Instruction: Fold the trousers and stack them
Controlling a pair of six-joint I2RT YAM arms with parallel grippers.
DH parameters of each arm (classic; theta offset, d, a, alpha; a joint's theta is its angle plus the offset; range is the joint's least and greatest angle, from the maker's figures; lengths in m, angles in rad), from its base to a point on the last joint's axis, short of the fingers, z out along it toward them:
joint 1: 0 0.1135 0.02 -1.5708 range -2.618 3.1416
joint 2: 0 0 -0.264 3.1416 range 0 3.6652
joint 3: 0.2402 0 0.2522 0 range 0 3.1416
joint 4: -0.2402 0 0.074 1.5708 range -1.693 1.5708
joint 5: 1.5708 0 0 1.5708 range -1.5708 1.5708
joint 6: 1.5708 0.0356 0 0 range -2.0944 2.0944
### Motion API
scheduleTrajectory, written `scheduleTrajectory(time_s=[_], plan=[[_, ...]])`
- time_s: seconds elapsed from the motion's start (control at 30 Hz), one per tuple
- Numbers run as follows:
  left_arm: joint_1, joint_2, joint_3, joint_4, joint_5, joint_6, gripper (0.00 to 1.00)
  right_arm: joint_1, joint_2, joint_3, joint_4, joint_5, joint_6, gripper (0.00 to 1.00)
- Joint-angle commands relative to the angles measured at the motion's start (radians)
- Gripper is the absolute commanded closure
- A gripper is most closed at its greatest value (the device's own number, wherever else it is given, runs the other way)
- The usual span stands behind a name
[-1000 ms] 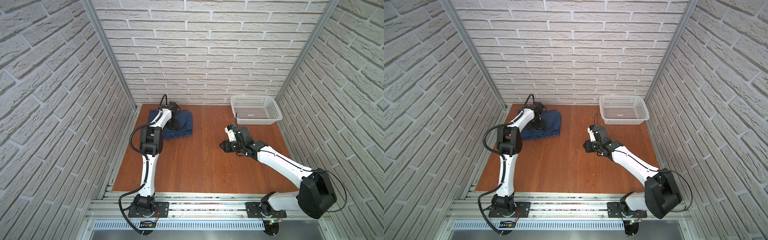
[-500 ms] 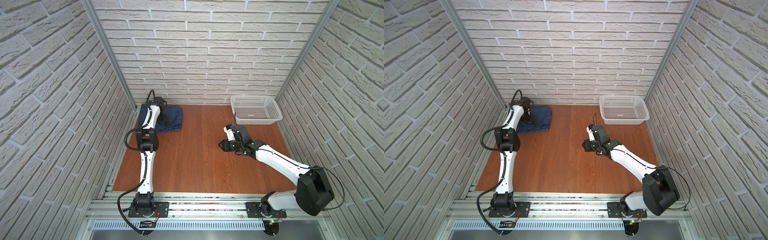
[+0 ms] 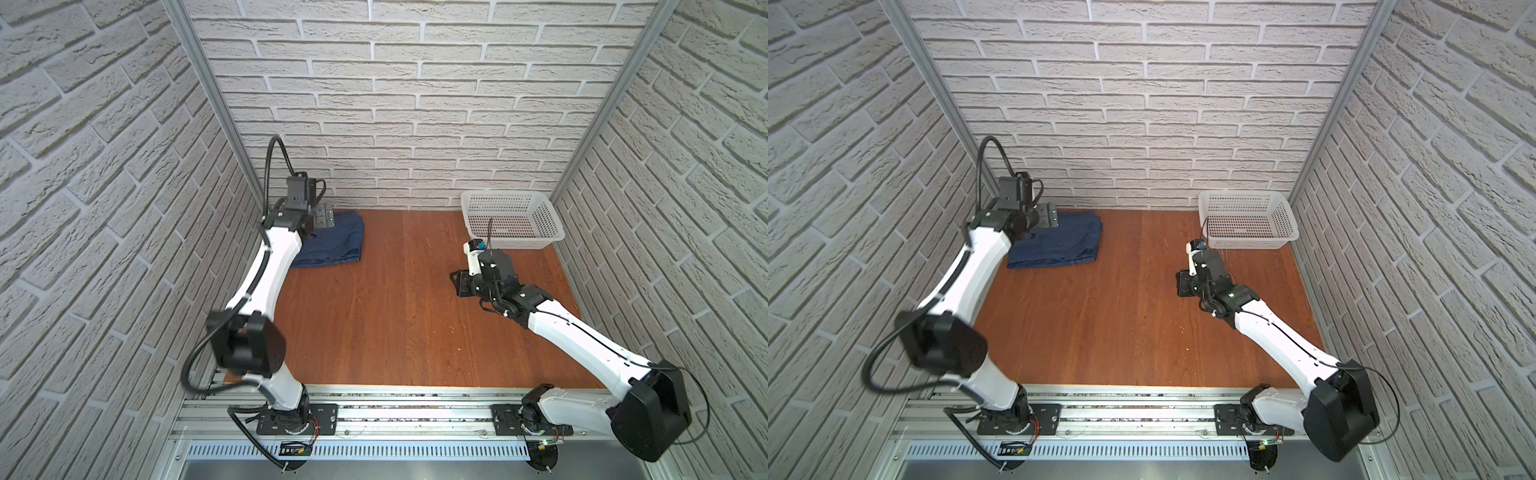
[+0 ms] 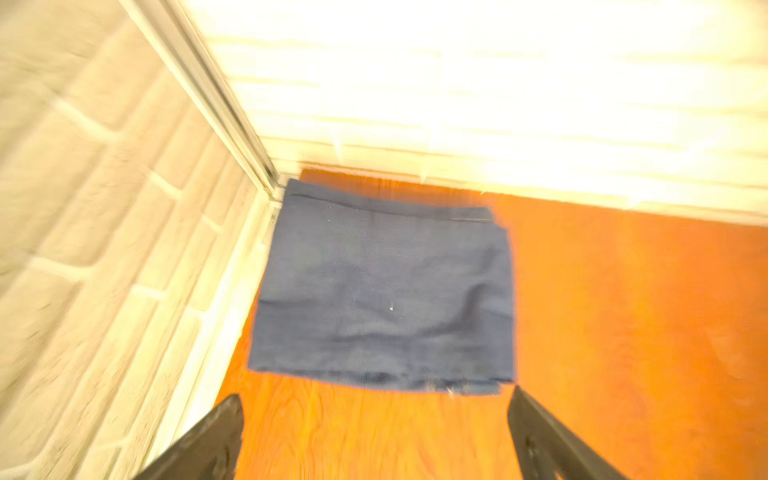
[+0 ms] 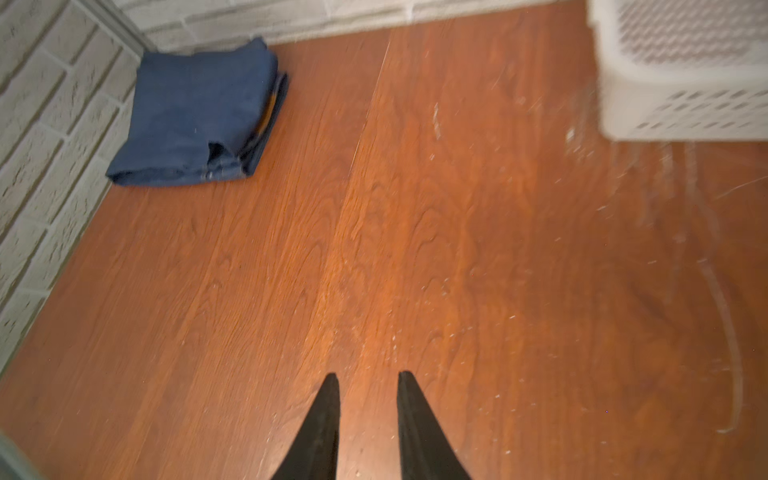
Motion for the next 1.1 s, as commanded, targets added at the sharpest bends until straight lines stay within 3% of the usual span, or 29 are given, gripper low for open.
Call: scheduleTrajectory(time_s=[0.0,0.23,0.4,0.47,0.6,0.7,0.77,0.9,1.07], plan=[[0.005,-0.206,-0.347,0.316,-0.149,-0.099,0.02,0.0,-0.109,-0.134,0.222,0.227,-0.082,0.72],[0.011,-0.569,-0.876,0.472,-0.349,-0.278,0.02,-0.005,-0.109,-0.222,0.34,0.554,-0.262,0.66],[0.012,-0.723,-1.05,0.455,-0.532,-0.37,0.02,-0.033,-0.043,-0.265,0.371,0.825,-0.254,0.6],[0.011,-0.776,-1.088,0.447,-0.608,-0.373,0.02,-0.071,-0.001,-0.262,0.338,0.857,-0.227,0.59],[0.012,-0.783,-1.184,0.629,-0.662,-0.234,0.02,-0.135,0.07,-0.329,0.522,0.8,-0.262,0.57],[0.017,-0.698,-1.211,0.714,-0.66,-0.177,0.02,-0.177,0.134,-0.352,0.634,0.704,-0.301,0.57],[0.026,-0.636,-1.228,0.793,-0.631,-0.145,0.02,-0.192,0.171,-0.39,0.748,0.658,-0.337,0.57],[0.071,-0.518,-1.293,1.018,-0.525,-0.105,0.02,-0.272,0.223,-0.473,0.94,0.457,-0.347,0.56],[0.136,-0.33,-1.318,1.267,-0.407,-0.054,0.02,-0.323,0.259,-0.419,0.866,0.26,-0.36,0.59]])
